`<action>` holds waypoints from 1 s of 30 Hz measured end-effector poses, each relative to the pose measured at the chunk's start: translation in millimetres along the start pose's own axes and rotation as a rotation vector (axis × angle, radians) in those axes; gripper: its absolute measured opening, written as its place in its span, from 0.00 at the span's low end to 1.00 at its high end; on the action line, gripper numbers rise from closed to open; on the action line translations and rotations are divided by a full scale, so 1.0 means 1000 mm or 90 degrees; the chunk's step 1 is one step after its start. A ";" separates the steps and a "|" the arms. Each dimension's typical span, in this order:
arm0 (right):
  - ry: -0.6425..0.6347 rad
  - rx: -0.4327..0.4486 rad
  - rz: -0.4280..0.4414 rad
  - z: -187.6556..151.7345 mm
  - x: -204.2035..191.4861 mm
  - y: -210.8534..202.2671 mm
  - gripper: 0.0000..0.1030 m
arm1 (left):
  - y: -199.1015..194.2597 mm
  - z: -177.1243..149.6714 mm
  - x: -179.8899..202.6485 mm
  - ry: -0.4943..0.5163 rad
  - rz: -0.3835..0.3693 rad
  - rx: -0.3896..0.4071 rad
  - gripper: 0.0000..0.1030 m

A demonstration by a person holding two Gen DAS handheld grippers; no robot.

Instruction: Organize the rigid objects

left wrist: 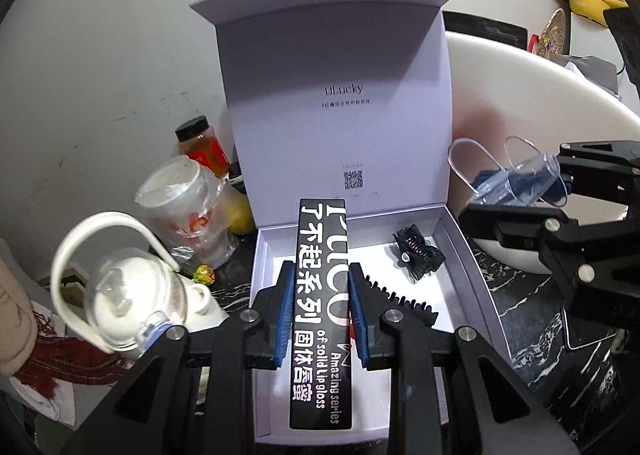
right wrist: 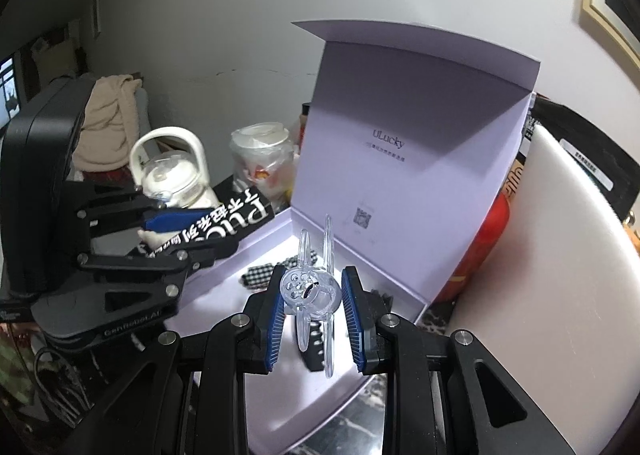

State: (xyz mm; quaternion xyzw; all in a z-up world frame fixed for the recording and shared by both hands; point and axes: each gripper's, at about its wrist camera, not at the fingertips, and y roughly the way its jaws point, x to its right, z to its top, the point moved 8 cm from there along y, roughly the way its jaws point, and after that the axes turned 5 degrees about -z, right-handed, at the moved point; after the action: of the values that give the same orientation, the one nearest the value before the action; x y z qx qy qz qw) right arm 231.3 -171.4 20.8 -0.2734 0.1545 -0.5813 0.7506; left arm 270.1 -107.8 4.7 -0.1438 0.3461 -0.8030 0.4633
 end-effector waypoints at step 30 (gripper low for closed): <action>0.059 -0.050 -0.010 -0.024 0.028 0.096 0.26 | 0.097 -0.014 -0.003 -0.013 -0.027 -0.076 0.25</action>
State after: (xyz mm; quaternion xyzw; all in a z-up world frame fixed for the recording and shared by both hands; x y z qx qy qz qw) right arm 301.0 -186.9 -52.7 -0.2762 0.2097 -0.5929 0.7268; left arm 327.2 -131.4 -71.9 -0.1866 0.3857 -0.7889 0.4405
